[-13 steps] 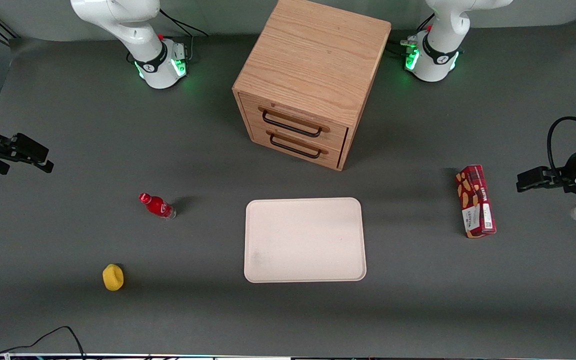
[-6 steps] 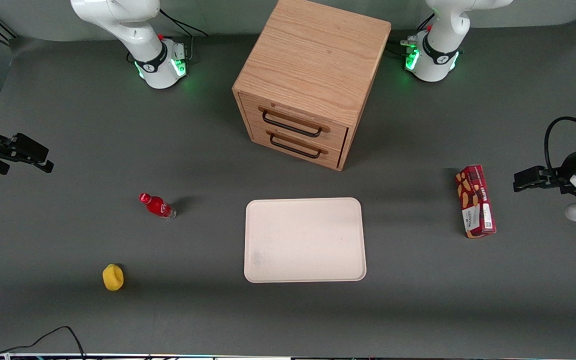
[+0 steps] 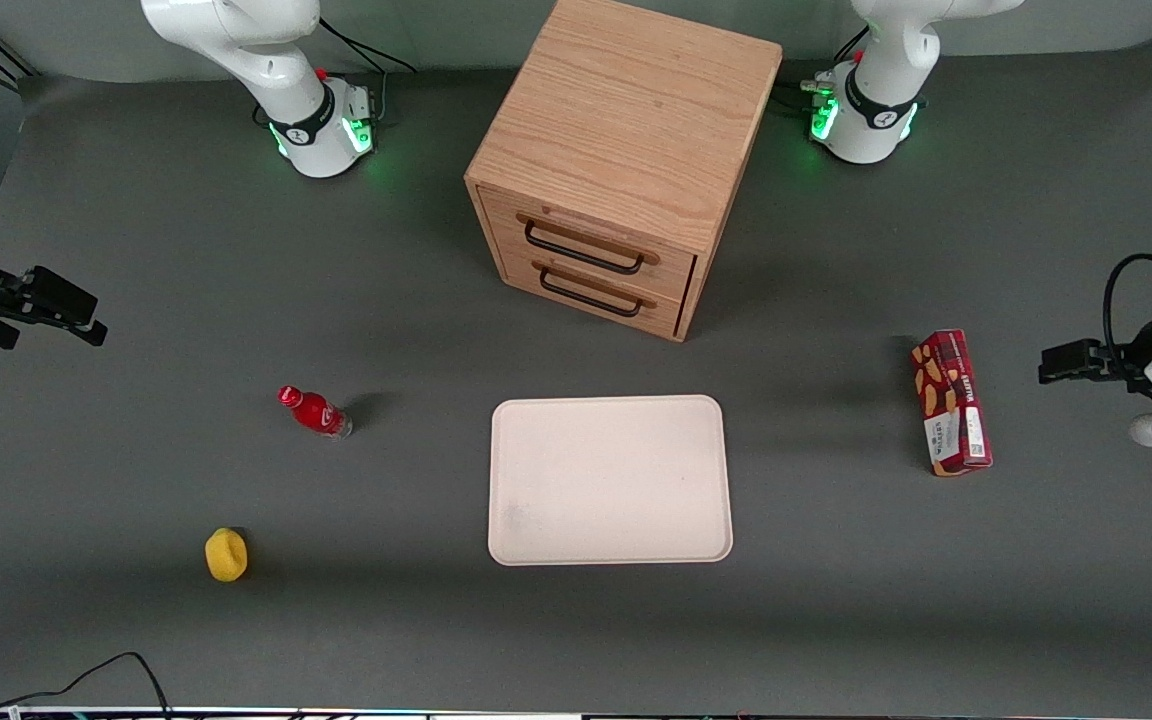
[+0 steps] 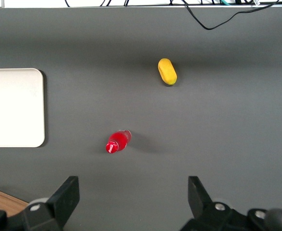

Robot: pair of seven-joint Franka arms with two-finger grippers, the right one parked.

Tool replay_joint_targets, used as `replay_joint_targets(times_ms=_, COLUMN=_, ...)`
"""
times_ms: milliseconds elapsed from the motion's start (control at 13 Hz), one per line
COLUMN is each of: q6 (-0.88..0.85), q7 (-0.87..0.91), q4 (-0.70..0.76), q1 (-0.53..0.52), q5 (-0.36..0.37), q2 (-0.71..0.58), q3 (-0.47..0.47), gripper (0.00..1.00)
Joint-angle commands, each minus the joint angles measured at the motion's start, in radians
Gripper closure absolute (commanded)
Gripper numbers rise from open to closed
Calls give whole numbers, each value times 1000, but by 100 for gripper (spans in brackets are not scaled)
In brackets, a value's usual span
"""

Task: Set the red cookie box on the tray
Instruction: 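Move the left gripper toward the upright red cookie box, then lower the open left gripper around the red box and close it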

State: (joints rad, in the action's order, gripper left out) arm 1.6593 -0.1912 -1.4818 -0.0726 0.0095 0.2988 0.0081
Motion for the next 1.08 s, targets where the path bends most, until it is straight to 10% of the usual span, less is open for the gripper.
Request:
replay_joint_targets(times_ms=0, q6=170, q7=-28, q4=-214, q1=-29, q5=-3, q2=-24, q3=-4, gripper=0)
replay_joint_targets(times_ms=308, q6=581, q7=-17, q4=-566, q1=-42, q5=-3, q2=-55, q3=-2, gripper=0)
replay_joint_targets(times_ms=846, q6=651, q7=117, q4=-604, q1=-3, q5=-5, q2=-7, q3=-10, gripper=0)
replay_joint_targets(times_ms=1000, q6=703, q7=165, q4=-621, q1=30, q5=-5, q2=5, q3=-10, gripper=25)
